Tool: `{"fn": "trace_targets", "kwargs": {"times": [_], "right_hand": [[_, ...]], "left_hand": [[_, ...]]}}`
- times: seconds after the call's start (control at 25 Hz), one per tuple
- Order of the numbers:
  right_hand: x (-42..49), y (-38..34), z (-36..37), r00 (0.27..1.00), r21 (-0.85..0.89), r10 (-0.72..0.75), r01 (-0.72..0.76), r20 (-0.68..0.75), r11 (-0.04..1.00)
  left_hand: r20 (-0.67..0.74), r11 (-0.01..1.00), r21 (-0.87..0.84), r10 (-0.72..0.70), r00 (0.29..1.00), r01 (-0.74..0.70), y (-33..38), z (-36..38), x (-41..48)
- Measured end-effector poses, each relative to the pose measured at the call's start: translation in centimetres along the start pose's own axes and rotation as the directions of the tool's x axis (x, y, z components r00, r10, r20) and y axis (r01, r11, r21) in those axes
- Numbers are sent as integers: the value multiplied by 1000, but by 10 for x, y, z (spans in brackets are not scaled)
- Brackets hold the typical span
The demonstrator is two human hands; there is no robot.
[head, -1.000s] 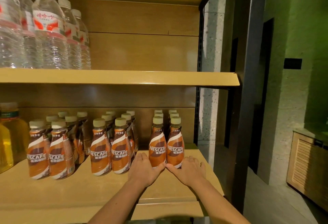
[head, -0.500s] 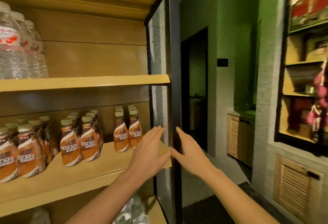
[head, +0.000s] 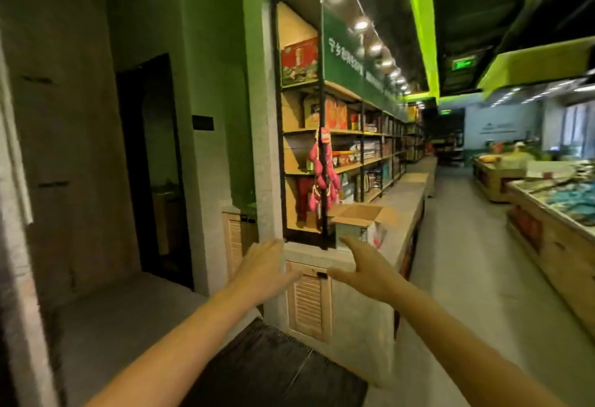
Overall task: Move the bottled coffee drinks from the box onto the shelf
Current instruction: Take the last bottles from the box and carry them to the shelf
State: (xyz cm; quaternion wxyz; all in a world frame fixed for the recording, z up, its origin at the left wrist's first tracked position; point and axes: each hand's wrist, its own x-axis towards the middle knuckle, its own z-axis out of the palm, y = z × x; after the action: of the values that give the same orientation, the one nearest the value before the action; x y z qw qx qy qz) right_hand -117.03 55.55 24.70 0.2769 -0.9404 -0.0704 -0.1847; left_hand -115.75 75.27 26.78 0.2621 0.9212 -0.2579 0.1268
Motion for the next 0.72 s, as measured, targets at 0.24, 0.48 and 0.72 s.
{"fn": "trace_targets", "kwargs": {"times": [0.24, 0.48, 0.72], "right_hand": [[10, 195, -133, 976, -207, 189, -208, -104, 956], [57, 340, -198, 954, -340, 290, -300, -80, 891], [161, 457, -194, 961, -432, 259, -275, -96, 859]], "left_hand": [[85, 991, -105, 87, 993, -78, 145, 143, 151], [196, 989, -147, 10, 981, 19, 207, 268, 291], [230, 982, -184, 2, 973, 41, 202, 354, 428]]}}
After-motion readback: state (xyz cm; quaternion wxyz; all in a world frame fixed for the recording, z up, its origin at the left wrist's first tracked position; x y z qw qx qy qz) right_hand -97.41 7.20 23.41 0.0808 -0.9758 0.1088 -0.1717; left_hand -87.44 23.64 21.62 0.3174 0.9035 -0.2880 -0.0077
